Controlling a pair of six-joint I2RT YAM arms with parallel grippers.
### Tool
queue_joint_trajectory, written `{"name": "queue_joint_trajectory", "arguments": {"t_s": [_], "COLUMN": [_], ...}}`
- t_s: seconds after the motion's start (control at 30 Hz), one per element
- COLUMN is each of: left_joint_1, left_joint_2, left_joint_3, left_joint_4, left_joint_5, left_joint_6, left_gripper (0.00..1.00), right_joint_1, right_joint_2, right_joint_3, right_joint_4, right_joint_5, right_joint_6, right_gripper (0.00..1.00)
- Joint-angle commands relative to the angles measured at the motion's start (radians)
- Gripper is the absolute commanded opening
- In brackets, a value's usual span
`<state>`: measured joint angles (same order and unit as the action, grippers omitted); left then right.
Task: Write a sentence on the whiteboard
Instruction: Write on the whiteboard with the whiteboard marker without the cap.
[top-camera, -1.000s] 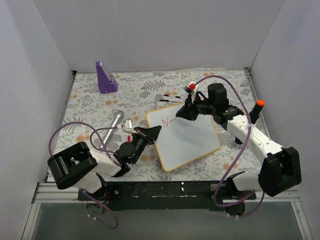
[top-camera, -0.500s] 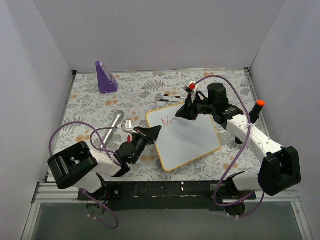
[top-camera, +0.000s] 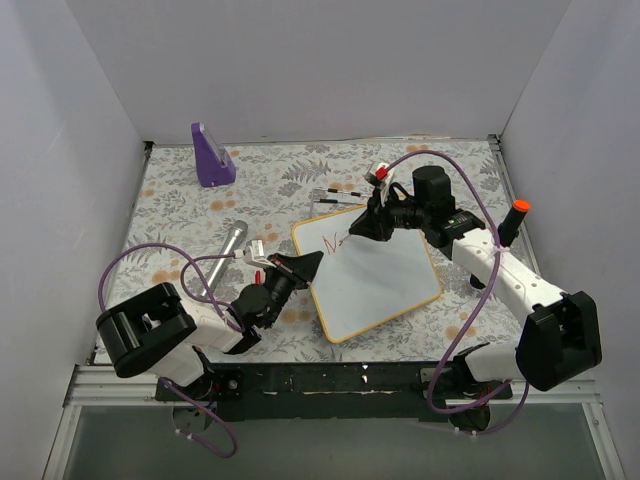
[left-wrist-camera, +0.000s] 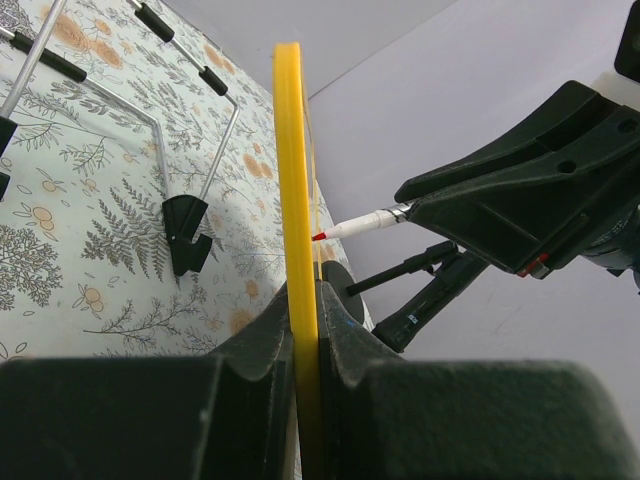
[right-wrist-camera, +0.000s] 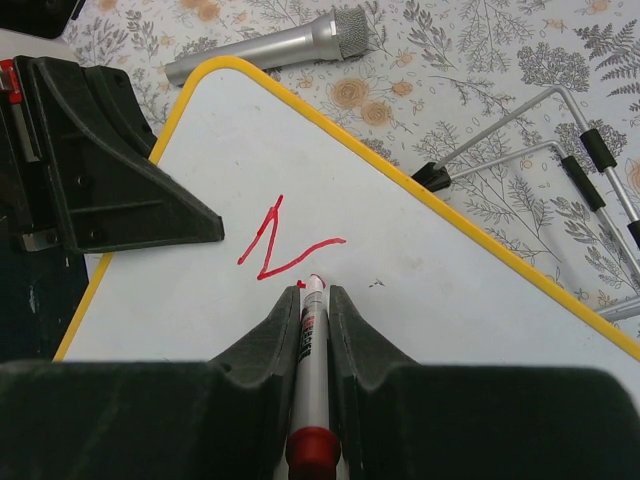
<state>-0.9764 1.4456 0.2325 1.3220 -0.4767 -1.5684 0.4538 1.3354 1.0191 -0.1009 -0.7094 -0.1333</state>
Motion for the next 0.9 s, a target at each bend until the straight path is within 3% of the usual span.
{"name": "queue_joint_trajectory", "arguments": {"t_s": [0.0,0.87], "left_joint_1": [-0.005,-0.007], "left_joint_2": [0.006,-0.008], "left_joint_3": [-0.001,-0.013], "left_joint_4": [0.22,0.229], "left_joint_5": [0.029,0.023], "left_joint_6": [0.093,0.099], "left_gripper": [0.0,0.0], "right_joint_1": [0.014,0.028], "right_joint_2": [0.011,-0.05], "right_joint_3": [0.036,-0.057], "right_joint_4": [0.023,-0.054], "right_joint_5": [-0.01,0.01], "right_joint_6": [0.0,-0.065], "right_gripper": [0.01,0.01]}}
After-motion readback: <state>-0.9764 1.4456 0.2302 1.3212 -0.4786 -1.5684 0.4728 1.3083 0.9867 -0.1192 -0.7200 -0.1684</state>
